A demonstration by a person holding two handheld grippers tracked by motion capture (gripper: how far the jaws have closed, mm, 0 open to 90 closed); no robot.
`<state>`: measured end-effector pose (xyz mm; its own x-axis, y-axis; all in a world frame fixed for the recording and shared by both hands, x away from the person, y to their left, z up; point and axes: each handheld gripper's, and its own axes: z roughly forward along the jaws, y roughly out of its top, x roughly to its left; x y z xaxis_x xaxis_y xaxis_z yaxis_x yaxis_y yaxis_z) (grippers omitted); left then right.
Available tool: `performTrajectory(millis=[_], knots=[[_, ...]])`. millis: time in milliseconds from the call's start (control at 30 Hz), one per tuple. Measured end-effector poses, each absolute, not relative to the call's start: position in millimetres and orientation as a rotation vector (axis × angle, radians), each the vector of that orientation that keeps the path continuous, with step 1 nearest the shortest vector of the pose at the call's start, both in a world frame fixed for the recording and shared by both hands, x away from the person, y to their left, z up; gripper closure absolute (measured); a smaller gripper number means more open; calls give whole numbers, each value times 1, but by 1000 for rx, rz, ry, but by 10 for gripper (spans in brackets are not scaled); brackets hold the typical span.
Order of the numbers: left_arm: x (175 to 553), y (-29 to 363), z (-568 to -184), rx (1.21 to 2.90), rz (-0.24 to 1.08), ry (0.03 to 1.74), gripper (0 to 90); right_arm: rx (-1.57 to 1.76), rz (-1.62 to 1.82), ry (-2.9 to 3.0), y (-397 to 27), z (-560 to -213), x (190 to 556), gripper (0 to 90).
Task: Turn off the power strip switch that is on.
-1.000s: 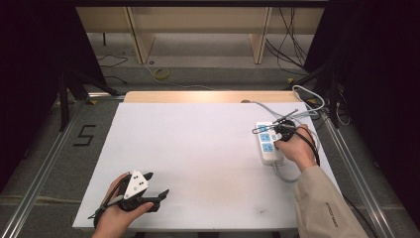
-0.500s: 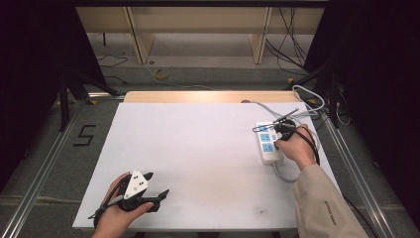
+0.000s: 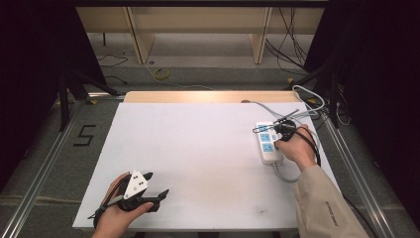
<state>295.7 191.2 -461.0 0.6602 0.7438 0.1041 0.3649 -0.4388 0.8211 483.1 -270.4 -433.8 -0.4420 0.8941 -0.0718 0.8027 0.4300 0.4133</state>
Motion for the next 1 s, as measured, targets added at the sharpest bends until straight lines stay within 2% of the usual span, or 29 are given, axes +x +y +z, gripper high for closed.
performTrajectory(millis=[1000], knots=[[296,191,-462,2058,585,863,243,1483,546,2374,-276,-436,479,900]])
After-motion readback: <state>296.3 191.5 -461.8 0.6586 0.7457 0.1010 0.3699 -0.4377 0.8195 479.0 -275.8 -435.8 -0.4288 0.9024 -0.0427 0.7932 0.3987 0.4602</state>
